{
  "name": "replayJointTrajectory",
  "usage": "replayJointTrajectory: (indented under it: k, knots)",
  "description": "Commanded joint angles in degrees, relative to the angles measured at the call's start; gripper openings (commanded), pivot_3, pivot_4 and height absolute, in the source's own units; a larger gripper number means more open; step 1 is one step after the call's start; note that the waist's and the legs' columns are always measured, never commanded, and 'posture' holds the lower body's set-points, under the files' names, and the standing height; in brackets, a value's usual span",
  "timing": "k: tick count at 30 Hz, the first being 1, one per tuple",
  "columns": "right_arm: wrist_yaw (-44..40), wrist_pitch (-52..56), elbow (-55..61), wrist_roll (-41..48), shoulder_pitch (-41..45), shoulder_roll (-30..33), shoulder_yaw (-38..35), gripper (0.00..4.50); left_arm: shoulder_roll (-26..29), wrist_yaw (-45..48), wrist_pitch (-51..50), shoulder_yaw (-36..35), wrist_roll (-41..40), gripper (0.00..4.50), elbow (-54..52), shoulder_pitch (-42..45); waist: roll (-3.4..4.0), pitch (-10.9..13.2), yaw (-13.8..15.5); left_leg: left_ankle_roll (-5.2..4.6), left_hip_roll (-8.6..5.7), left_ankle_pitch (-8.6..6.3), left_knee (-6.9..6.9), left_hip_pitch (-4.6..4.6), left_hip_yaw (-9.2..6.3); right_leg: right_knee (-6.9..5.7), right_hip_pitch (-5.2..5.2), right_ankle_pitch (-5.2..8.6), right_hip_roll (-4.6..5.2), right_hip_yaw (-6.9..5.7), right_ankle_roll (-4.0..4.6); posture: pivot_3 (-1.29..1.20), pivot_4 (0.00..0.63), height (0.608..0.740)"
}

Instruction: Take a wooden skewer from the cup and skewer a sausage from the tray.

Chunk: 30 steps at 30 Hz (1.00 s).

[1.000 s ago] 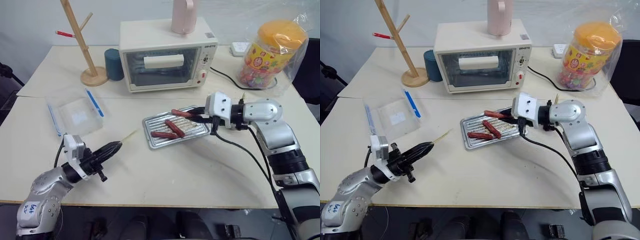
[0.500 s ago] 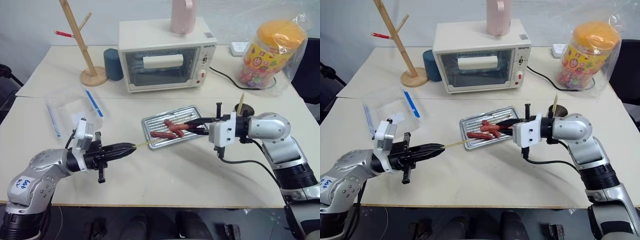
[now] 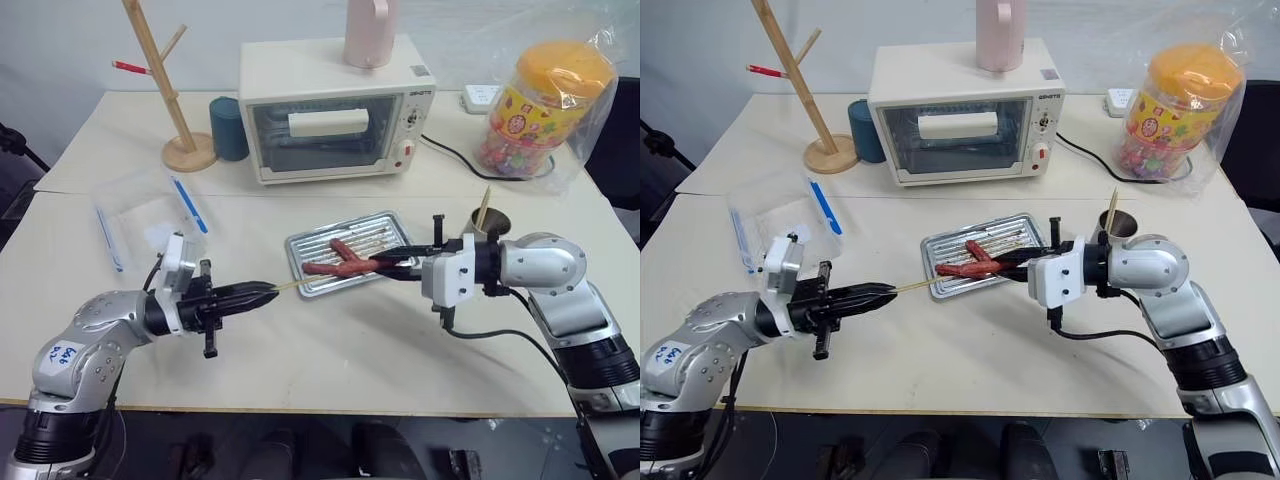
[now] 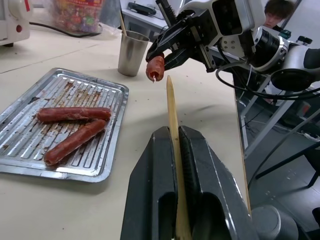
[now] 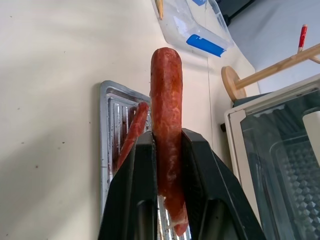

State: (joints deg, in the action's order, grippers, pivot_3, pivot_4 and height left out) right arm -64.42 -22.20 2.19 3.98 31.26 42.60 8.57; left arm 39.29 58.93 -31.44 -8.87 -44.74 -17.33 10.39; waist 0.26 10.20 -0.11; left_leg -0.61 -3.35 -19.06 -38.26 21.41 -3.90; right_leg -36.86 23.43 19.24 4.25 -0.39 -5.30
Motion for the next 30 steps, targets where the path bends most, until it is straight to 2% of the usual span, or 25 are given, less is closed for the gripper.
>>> replayJointTrajectory:
  k: [1, 30]
  knots:
    - [0.08, -0.19, 2.02, 0.93, 0.25, 0.46, -0.35, 0.5, -0.13, -0.11, 0.86, -0.2, 0.38, 0.0, -1.09, 0.42, 0.0, 0.0, -0.07, 0.0, 0.0, 0.0, 0.0, 0.0, 0.0, 0.0, 0.0, 0.0, 0.0, 0.0, 0.0, 0.0, 0.15, 0.74]
    - [-0.83, 0.32, 1.75, 1.09, 0.36, 0.16, 0.1, 0.5, -2.49, -1.87, 1.67, 2.16, 3.51, 0.0, -0.53, 2.67, 0.0, 0.0, 0.01, 0.0, 0.0, 0.0, -0.04, 0.0, 0.0, -0.03, 0.0, 0.0, 0.0, 0.0, 0.0, 0.0, 0.15, 0.74]
